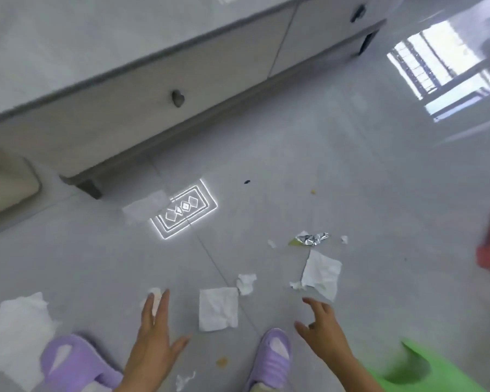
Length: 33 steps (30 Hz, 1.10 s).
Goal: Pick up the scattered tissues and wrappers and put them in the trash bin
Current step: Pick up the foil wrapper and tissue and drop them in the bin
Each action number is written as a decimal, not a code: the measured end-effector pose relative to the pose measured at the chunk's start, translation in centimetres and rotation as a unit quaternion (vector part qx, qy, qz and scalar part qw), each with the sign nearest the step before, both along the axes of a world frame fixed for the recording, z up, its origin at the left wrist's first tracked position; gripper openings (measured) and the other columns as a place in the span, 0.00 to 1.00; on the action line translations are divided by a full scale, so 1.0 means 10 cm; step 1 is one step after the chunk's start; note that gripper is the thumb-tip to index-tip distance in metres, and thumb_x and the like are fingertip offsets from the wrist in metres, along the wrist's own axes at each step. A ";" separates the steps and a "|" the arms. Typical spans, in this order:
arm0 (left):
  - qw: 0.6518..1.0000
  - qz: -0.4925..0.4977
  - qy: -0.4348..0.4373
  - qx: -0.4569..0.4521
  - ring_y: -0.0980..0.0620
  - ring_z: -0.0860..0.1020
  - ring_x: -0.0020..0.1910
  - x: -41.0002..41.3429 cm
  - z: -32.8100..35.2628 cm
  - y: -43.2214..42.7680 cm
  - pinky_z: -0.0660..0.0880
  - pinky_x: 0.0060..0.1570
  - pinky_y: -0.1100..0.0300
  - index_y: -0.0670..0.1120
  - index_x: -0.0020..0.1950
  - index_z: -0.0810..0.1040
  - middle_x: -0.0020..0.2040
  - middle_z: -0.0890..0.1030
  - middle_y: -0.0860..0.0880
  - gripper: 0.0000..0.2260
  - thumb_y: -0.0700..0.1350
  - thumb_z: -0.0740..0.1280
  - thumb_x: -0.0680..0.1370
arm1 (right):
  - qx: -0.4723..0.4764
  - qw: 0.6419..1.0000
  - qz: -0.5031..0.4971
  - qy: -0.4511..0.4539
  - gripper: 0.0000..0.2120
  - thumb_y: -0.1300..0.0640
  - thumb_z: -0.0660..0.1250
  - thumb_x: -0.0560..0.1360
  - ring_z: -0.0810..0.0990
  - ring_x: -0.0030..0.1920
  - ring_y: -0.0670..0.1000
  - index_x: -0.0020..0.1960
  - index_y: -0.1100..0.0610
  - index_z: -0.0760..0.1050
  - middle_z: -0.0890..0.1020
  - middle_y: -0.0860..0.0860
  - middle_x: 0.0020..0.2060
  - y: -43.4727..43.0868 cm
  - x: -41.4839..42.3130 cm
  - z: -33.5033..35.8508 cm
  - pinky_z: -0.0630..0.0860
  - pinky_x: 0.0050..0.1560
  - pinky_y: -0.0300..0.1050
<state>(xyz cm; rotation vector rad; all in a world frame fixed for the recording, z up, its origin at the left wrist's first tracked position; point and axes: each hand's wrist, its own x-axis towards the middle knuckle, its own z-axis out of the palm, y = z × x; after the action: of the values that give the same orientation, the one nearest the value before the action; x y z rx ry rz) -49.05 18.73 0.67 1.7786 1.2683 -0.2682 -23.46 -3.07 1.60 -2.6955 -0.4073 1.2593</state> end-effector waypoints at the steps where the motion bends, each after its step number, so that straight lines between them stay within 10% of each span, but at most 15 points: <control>1: 1.000 -0.018 -0.015 0.005 0.45 0.61 0.73 0.23 -0.13 -0.10 0.68 0.63 0.52 0.58 0.74 0.42 0.77 0.43 0.48 0.47 0.50 0.74 0.69 | 0.000 1.000 0.009 -0.008 0.28 0.49 0.70 0.70 0.78 0.43 0.48 0.67 0.47 0.64 0.66 0.51 0.63 -0.06 0.20 -0.13 0.72 0.45 0.41; 7: 0.992 -0.081 -0.097 0.017 0.53 0.66 0.70 1.32 -1.20 -0.21 0.70 0.54 0.60 0.61 0.74 0.41 0.76 0.39 0.58 0.46 0.55 0.72 0.70 | -0.012 0.996 0.043 -0.082 0.27 0.48 0.67 0.72 0.79 0.53 0.51 0.68 0.47 0.63 0.64 0.50 0.67 -0.14 1.29 -1.11 0.77 0.51 0.49; 16: 0.974 -0.144 -0.115 0.133 0.53 0.51 0.76 1.90 -2.65 0.35 0.63 0.68 0.52 0.56 0.75 0.44 0.77 0.45 0.53 0.48 0.58 0.74 0.66 | 0.166 0.968 -0.076 -0.171 0.22 0.53 0.69 0.72 0.79 0.53 0.53 0.65 0.54 0.71 0.76 0.55 0.61 0.74 2.71 -2.50 0.70 0.54 0.43; 22: 0.964 -0.150 -0.116 0.189 0.56 0.46 0.76 2.08 -2.77 0.36 0.54 0.71 0.56 0.55 0.75 0.41 0.77 0.48 0.53 0.45 0.61 0.70 0.70 | 0.193 0.944 -0.149 -0.220 0.21 0.50 0.67 0.73 0.74 0.62 0.57 0.64 0.55 0.73 0.75 0.55 0.63 1.27 3.21 -2.82 0.69 0.62 0.48; 28: 0.975 -0.124 -0.077 0.165 0.53 0.51 0.76 1.92 -2.58 0.40 0.60 0.69 0.54 0.54 0.76 0.46 0.76 0.50 0.52 0.44 0.59 0.71 0.70 | 0.111 0.959 -0.026 -0.260 0.07 0.57 0.61 0.76 0.73 0.44 0.58 0.49 0.57 0.76 0.77 0.59 0.52 1.34 3.20 -2.97 0.69 0.43 0.46; 33: 0.982 -0.120 -0.029 0.143 0.44 0.58 0.74 2.12 -2.48 0.51 0.60 0.69 0.49 0.52 0.76 0.48 0.76 0.52 0.47 0.43 0.55 0.72 0.70 | 0.064 0.974 0.036 -0.213 0.07 0.55 0.63 0.74 0.77 0.48 0.61 0.43 0.58 0.75 0.78 0.60 0.44 1.14 2.99 -2.88 0.71 0.46 0.48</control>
<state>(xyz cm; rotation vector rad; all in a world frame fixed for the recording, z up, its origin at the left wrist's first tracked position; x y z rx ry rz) -27.87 23.85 -24.16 2.1743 1.0915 -0.1726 6.42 8.36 -27.21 -2.8472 -0.6156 0.6296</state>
